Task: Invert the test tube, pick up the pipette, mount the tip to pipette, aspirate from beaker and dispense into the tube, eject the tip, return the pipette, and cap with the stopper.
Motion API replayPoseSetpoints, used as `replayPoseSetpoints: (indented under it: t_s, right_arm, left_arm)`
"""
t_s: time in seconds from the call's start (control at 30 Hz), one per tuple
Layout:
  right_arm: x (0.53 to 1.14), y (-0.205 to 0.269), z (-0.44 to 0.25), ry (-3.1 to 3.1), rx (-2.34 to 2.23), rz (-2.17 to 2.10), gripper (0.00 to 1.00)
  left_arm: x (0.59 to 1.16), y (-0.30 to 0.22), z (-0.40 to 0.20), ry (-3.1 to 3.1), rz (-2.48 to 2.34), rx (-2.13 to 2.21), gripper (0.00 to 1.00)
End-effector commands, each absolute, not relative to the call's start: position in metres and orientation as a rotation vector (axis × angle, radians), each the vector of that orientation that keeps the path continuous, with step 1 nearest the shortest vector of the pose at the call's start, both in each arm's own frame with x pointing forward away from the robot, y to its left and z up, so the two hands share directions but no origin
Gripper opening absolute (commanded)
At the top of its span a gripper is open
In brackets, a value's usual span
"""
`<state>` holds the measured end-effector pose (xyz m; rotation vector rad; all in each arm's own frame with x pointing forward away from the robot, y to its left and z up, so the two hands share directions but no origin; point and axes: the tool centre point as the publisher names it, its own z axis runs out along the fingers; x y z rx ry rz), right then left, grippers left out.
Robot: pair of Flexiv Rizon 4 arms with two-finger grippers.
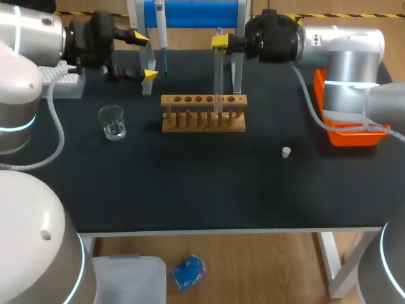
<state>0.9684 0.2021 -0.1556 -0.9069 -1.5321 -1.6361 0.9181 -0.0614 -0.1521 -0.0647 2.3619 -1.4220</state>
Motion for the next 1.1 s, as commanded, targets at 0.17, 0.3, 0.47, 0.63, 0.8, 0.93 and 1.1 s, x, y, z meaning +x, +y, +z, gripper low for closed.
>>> replayPoseSetpoints:
  t_s: [0.17,0.3,0.47,0.63,0.8,0.93,1.1]
  right_arm:
    - [0.967,0.202,-0.155,-1.477,-0.929,-1.556,0.00]
    - [0.964,0.204,-0.157,-1.504,-0.924,-1.504,0.00]
    - [0.964,0.204,-0.157,-1.504,-0.924,-1.504,0.00]
    - [0.964,0.203,-0.155,-1.400,-0.959,-1.468,0.00]
    - [0.962,0.203,-0.156,-1.384,-0.990,-1.437,0.00]
    - [0.962,0.203,-0.156,-1.384,-0.990,-1.437,0.00]
    - [0.962,0.203,-0.156,-1.384,-0.990,-1.437,0.00]
  left_arm:
    - [0.890,-0.076,-0.150,1.891,-1.288,0.461,1.00]
    - [0.890,-0.076,-0.150,1.891,-1.288,0.461,1.00]
    - [0.890,-0.076,-0.150,1.891,-1.288,0.461,1.00]
    - [0.881,-0.087,-0.143,1.707,-1.198,0.694,1.00]
    - [0.871,-0.100,-0.142,1.636,-1.102,0.870,1.00]
    - [0.871,-0.100,-0.142,1.636,-1.102,0.870,1.00]
    - [0.871,-0.100,-0.142,1.636,-1.102,0.870,1.00]
